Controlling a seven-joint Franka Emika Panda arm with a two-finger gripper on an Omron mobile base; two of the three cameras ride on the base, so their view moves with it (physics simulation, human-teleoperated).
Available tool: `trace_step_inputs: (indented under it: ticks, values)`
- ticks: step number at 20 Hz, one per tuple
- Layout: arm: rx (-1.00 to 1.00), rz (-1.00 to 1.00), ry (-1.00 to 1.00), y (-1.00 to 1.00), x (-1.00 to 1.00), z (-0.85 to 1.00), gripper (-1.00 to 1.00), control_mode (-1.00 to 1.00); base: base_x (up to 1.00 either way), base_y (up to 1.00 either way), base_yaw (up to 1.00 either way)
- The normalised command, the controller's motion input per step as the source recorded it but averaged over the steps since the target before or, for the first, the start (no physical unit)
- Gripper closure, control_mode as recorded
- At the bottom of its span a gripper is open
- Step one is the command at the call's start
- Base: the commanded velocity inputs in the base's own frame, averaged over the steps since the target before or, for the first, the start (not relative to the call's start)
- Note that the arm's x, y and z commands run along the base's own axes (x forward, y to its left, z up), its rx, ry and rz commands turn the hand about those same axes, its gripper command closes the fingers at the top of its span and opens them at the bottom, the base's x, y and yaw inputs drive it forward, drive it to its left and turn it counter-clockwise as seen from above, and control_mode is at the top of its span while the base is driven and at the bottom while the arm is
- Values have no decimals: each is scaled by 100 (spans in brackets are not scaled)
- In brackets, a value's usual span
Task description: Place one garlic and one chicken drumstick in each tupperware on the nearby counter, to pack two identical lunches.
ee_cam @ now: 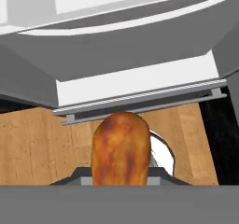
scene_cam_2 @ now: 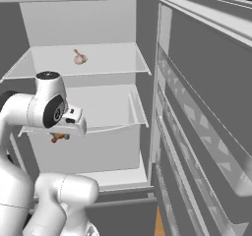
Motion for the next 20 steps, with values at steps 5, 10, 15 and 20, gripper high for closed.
trace_step_inputs:
  ticks: [5, 10, 15, 20]
  values:
    - [0, 0, 8, 0, -58, -17, 100, -100, 0, 0, 0]
    - [0, 0, 0, 0, 0, 0, 100, 100, -73, 74, 0]
    - [0, 0, 0, 0, 0, 0, 100, 100, -25, 100, 0]
    - [0, 0, 0, 0, 0, 0, 100, 100, -1, 100, 0]
